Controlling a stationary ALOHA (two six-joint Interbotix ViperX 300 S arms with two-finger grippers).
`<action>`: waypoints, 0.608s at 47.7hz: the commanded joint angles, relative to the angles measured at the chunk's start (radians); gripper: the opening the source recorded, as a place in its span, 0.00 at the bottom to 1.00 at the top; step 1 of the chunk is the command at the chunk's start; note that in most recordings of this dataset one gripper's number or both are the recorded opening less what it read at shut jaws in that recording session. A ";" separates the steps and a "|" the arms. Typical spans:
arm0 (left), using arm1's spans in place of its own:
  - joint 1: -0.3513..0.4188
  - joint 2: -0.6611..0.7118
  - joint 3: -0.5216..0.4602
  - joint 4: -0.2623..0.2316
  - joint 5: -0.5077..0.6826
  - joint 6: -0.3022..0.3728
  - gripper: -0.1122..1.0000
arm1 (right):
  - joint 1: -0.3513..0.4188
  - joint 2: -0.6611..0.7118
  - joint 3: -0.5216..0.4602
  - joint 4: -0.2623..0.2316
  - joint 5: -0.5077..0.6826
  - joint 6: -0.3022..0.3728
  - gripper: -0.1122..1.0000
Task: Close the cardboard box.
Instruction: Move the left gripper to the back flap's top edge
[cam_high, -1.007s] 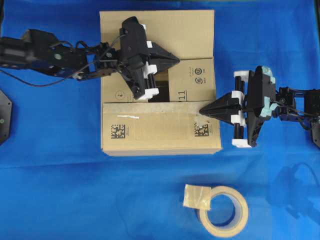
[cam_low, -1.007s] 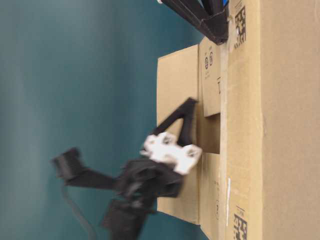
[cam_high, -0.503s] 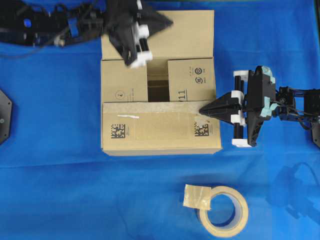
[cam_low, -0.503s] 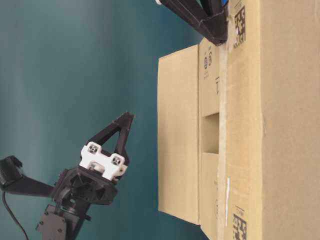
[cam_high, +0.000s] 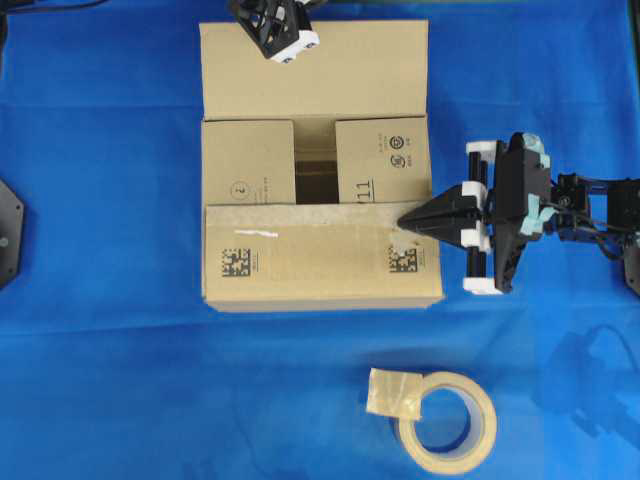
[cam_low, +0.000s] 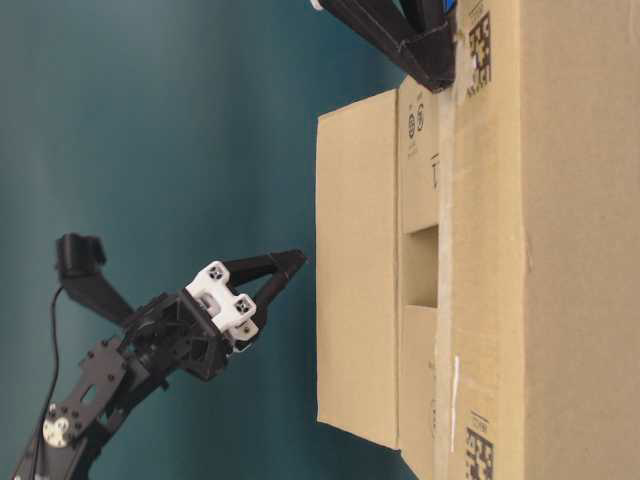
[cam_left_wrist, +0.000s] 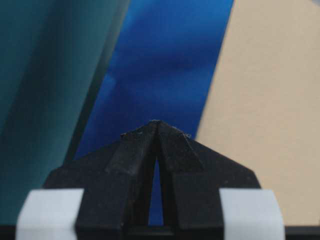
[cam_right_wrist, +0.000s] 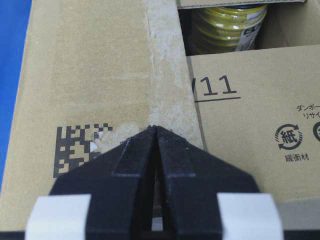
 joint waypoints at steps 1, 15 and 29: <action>0.012 0.011 -0.060 0.005 0.067 -0.002 0.10 | 0.000 -0.003 -0.014 0.003 -0.009 -0.002 0.10; 0.014 0.049 -0.091 0.003 0.169 -0.005 0.10 | 0.000 -0.003 -0.017 0.000 -0.009 -0.002 0.10; -0.009 0.043 -0.103 0.002 0.221 -0.003 0.10 | 0.000 -0.002 -0.018 0.000 -0.011 -0.002 0.10</action>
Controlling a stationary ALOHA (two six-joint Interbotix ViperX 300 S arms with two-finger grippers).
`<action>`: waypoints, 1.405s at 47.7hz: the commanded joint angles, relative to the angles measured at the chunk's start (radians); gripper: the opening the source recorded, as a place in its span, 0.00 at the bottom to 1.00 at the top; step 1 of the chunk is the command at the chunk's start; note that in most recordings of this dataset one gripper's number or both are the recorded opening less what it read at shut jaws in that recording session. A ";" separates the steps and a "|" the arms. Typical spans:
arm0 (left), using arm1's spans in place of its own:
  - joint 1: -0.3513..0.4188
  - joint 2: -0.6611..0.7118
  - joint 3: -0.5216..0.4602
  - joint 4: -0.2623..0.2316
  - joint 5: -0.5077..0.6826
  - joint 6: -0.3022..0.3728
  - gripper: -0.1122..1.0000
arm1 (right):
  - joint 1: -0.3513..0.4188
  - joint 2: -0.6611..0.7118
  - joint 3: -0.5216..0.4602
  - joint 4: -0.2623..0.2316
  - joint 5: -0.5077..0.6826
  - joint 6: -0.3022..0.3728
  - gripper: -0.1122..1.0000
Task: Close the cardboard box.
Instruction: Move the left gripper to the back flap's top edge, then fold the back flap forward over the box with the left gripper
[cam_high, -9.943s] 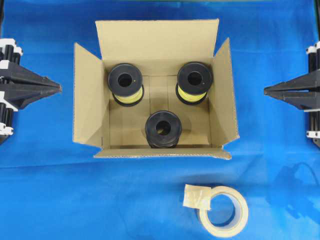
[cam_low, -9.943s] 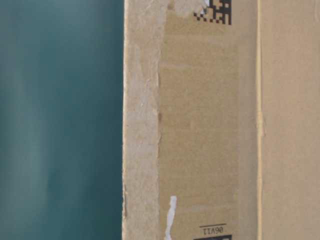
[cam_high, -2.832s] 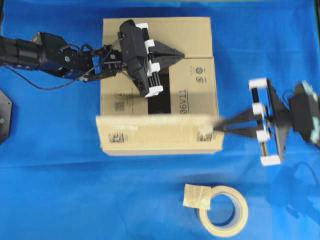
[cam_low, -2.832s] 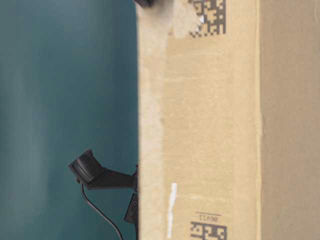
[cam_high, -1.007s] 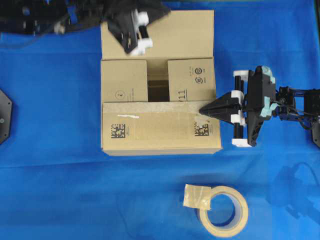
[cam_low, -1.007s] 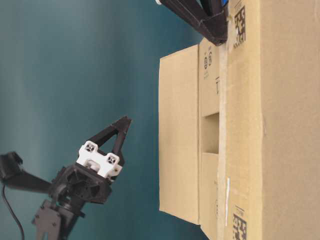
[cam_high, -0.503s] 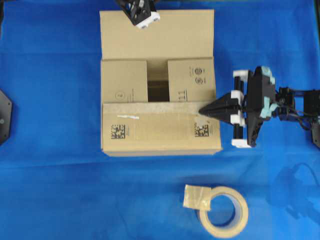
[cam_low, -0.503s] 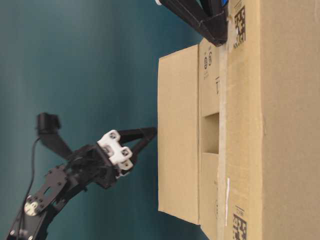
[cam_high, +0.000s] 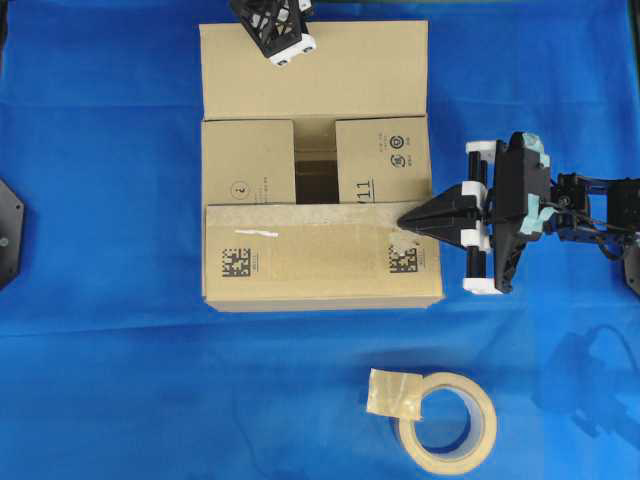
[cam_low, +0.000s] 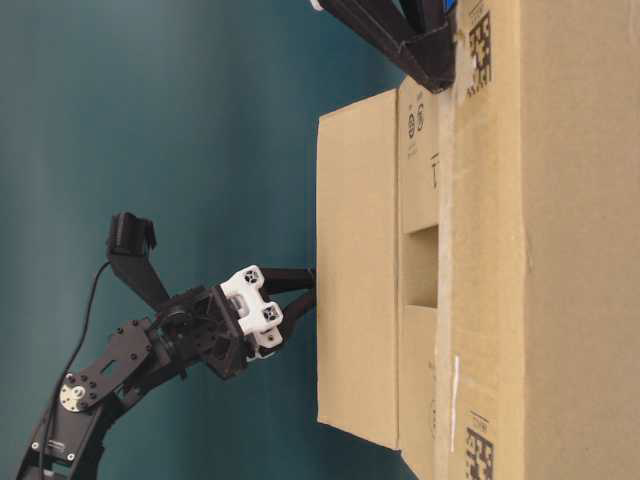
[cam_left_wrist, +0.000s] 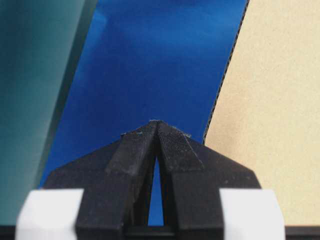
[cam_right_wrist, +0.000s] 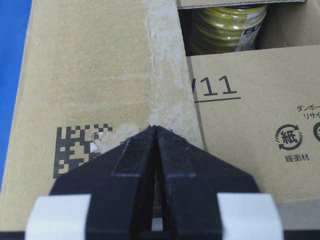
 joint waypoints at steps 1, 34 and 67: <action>-0.015 -0.025 -0.032 -0.005 0.017 0.000 0.10 | -0.002 -0.003 -0.017 0.000 -0.009 -0.003 0.10; -0.126 -0.176 0.009 -0.006 0.103 -0.017 0.10 | -0.015 -0.005 -0.015 -0.003 -0.015 -0.009 0.10; -0.276 -0.337 0.298 -0.009 -0.132 -0.167 0.10 | -0.020 -0.005 -0.020 -0.003 -0.018 -0.017 0.10</action>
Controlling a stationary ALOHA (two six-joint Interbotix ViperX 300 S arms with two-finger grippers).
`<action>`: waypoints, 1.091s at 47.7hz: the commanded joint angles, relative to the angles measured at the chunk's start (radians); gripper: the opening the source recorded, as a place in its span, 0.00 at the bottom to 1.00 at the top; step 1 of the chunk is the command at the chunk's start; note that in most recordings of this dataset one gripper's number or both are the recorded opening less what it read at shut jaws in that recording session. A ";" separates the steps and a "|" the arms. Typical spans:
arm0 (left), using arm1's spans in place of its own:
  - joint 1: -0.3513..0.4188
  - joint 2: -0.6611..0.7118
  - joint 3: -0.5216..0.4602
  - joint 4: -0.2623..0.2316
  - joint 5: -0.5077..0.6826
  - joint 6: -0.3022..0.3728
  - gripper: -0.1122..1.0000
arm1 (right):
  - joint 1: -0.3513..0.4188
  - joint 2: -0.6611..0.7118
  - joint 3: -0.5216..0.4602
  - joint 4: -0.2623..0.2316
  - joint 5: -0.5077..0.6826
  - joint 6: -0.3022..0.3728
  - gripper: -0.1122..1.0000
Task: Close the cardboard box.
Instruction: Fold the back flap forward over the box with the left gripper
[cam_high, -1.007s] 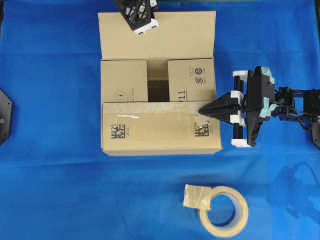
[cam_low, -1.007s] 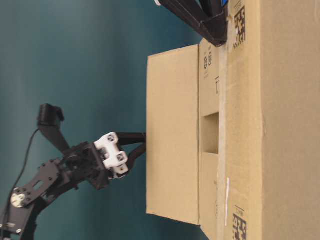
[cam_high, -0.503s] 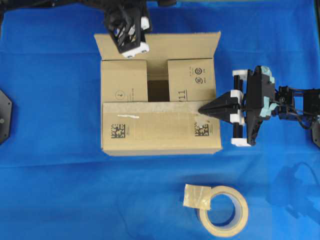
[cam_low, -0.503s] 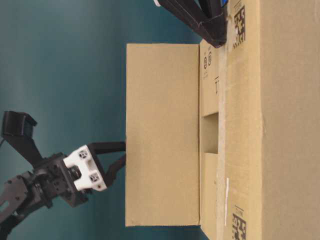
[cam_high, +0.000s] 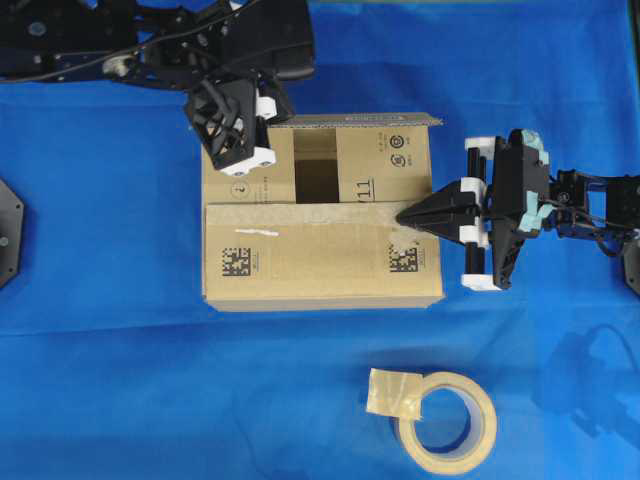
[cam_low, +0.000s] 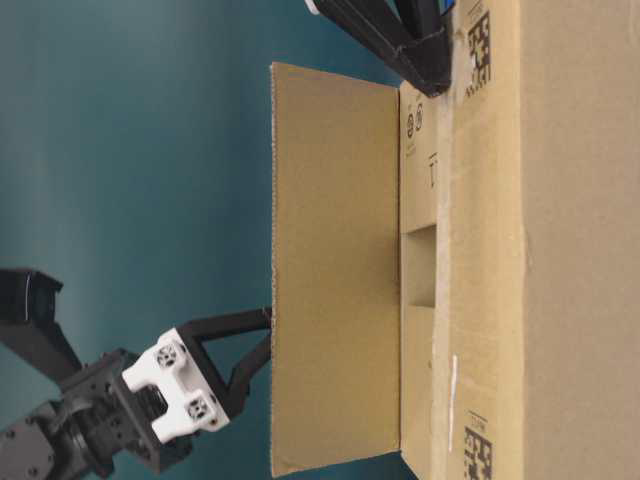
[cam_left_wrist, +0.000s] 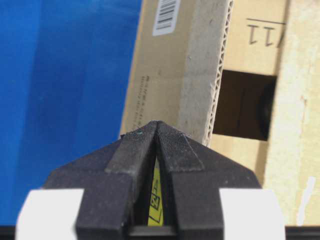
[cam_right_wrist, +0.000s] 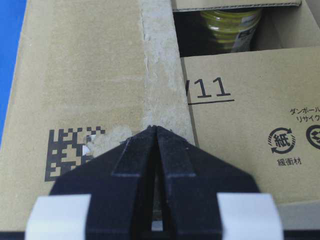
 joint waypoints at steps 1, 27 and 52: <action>-0.020 -0.048 0.020 -0.002 -0.041 -0.017 0.10 | -0.008 -0.006 -0.017 -0.002 -0.011 0.000 0.10; -0.064 -0.087 0.267 -0.003 -0.330 -0.158 0.10 | -0.008 -0.006 -0.018 -0.002 -0.011 -0.002 0.10; -0.089 -0.095 0.413 -0.003 -0.546 -0.249 0.10 | -0.020 -0.006 -0.018 -0.002 -0.012 -0.011 0.10</action>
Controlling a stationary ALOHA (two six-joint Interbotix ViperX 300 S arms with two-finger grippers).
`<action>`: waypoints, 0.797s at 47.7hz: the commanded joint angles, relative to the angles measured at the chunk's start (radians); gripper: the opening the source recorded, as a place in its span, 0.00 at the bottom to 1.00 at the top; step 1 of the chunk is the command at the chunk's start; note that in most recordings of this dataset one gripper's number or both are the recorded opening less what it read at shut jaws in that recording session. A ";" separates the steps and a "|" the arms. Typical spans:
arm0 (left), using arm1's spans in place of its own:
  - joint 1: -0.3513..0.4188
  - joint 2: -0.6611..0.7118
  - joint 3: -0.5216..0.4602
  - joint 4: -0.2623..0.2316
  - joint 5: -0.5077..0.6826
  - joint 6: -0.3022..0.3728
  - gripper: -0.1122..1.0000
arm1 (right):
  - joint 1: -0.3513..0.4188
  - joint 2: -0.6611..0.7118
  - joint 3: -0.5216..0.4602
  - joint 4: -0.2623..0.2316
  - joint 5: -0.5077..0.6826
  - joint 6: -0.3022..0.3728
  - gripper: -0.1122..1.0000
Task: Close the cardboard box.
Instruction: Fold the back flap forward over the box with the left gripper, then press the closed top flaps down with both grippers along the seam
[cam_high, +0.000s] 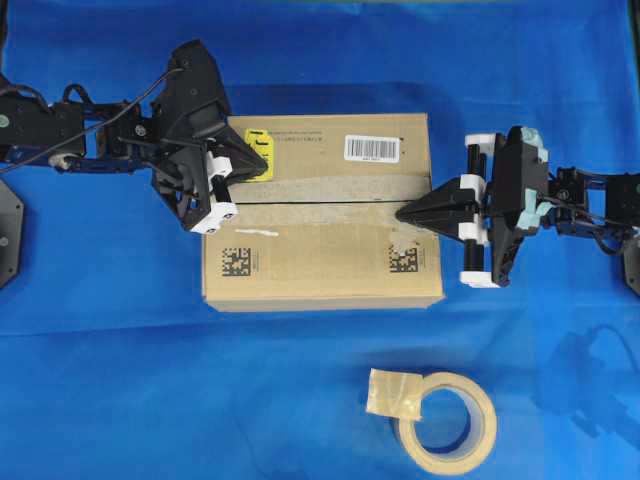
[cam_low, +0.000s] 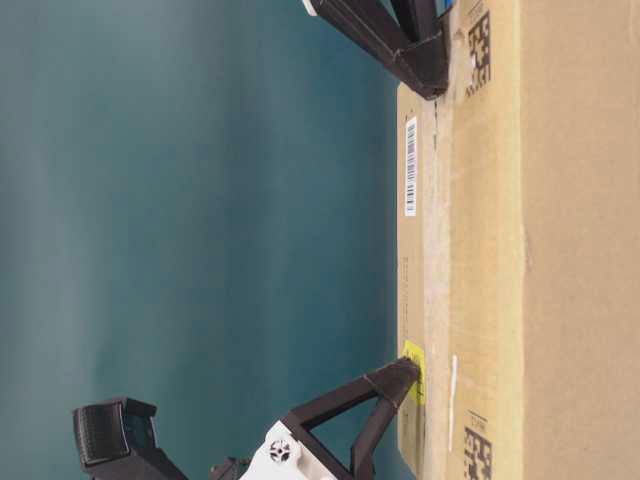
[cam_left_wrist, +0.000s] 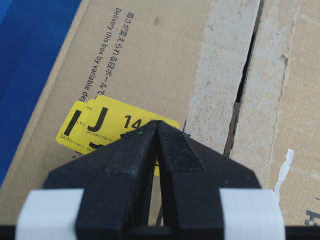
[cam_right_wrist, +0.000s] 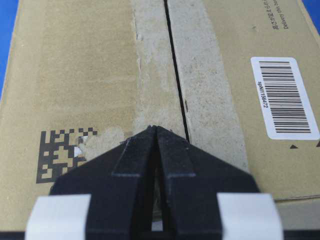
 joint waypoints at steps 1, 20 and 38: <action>-0.006 -0.018 -0.002 -0.002 -0.014 0.000 0.10 | -0.012 -0.006 -0.017 -0.002 -0.011 -0.002 0.10; -0.015 -0.020 0.003 -0.002 -0.023 0.000 0.10 | -0.060 -0.006 -0.023 -0.002 -0.023 -0.003 0.10; -0.020 -0.028 0.011 -0.003 -0.054 0.006 0.10 | -0.060 -0.006 -0.021 -0.002 -0.017 -0.003 0.10</action>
